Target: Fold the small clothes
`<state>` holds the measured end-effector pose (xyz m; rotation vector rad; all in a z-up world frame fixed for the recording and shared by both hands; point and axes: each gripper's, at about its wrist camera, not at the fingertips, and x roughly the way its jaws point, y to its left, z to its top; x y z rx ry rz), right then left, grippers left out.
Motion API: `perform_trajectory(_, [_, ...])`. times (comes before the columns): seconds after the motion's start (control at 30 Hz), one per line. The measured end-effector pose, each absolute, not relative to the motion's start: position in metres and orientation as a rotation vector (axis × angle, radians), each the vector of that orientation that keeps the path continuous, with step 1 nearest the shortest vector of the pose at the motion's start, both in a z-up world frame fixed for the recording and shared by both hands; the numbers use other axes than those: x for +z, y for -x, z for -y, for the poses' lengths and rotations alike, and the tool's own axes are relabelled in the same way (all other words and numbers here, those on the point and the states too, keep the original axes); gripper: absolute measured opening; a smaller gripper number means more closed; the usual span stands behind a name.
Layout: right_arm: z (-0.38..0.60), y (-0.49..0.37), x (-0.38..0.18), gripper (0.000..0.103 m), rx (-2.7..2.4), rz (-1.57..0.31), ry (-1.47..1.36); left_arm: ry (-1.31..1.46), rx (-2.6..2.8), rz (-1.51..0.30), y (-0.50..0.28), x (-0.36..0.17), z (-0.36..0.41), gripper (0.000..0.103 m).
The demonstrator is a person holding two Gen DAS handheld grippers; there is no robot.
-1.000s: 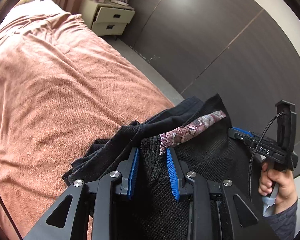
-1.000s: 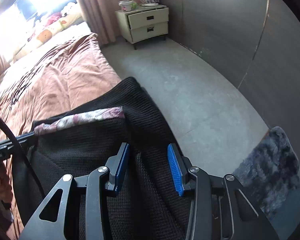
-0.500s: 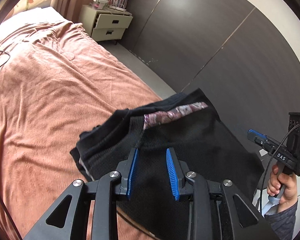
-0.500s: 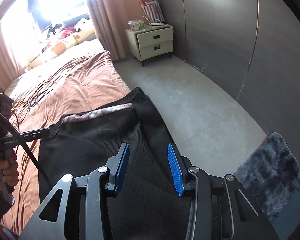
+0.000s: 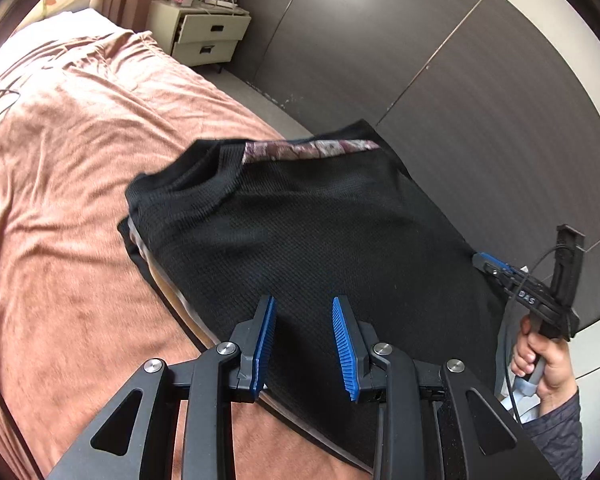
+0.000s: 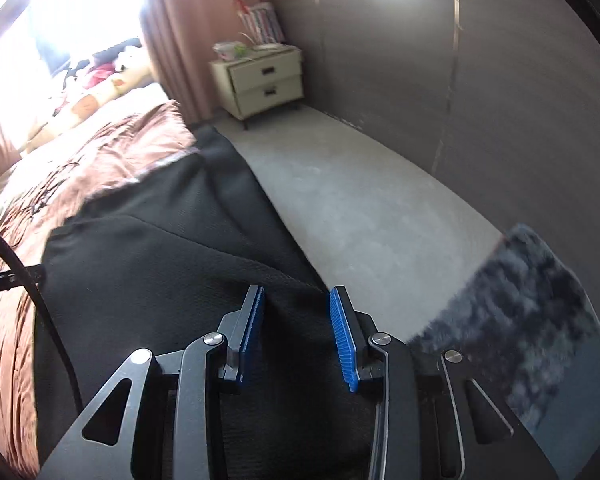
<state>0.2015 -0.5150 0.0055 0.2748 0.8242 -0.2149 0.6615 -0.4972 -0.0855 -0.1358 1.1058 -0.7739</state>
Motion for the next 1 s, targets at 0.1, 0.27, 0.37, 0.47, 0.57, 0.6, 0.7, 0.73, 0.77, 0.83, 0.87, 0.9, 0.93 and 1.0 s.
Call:
perform_trajectory(0.1, [0.521, -0.187, 0.008, 0.031, -0.252, -0.821, -0.315, 0.142, -0.777, -1.121, -0.65, -0.084, 0.498, 0.032])
perform_trajectory(0.27, [0.513, -0.16, 0.027, 0.031, -0.299, -0.819, -0.343, 0.146, -0.776, -1.107, -0.63, -0.068, 0.489, 0.032])
perform_trajectory(0.37, [0.503, -0.138, 0.045, 0.032, -0.284, -0.789, -0.378, 0.16, -0.775, -1.093, -0.614, -0.055, 0.479, 0.032])
perform_trajectory(0.47, [0.485, -0.117, 0.053, 0.032, -0.256, -0.79, -0.405, 0.164, -0.767, -1.091, -0.597, -0.044, 0.469, 0.032])
perform_trajectory(0.57, [0.47, -0.093, 0.067, 0.041, -0.245, -0.789, -0.396, 0.168, -0.75, -1.076, -0.584, -0.032, 0.456, 0.049])
perform_trajectory(0.6, [0.466, -0.087, 0.072, 0.051, -0.234, -0.788, -0.399, 0.178, -0.744, -1.064, -0.58, -0.027, 0.45, 0.06])
perform_trajectory(0.7, [0.448, -0.062, 0.086, 0.069, -0.2, -0.772, -0.403, 0.169, -0.726, -1.034, -0.565, -0.015, 0.435, 0.086])
perform_trajectory(0.73, [0.441, -0.054, 0.09, 0.077, -0.199, -0.767, -0.398, 0.165, -0.725, -1.024, -0.56, -0.01, 0.429, 0.089])
perform_trajectory(0.77, [0.435, -0.048, 0.093, 0.081, -0.198, -0.761, -0.396, 0.164, -0.729, -1.016, -0.555, -0.005, 0.423, 0.093])
perform_trajectory(0.83, [0.424, -0.037, 0.099, 0.083, -0.212, -0.757, -0.394, 0.156, -0.732, -0.999, -0.546, 0.005, 0.412, 0.097])
perform_trajectory(0.87, [0.418, -0.031, 0.101, 0.086, -0.22, -0.751, -0.392, 0.148, -0.731, -0.984, -0.54, 0.011, 0.406, 0.099])
perform_trajectory(0.9, [0.415, -0.026, 0.103, 0.091, -0.226, -0.742, -0.4, 0.139, -0.729, -0.965, -0.534, 0.017, 0.4, 0.101])
perform_trajectory(0.93, [0.412, -0.022, 0.102, 0.094, -0.234, -0.741, -0.412, 0.13, -0.723, -0.949, -0.528, 0.022, 0.395, 0.102])
perform_trajectory(1.0, [0.406, -0.016, 0.102, 0.096, -0.253, -0.752, -0.427, 0.132, -0.725, -0.926, -0.518, 0.03, 0.384, 0.102])
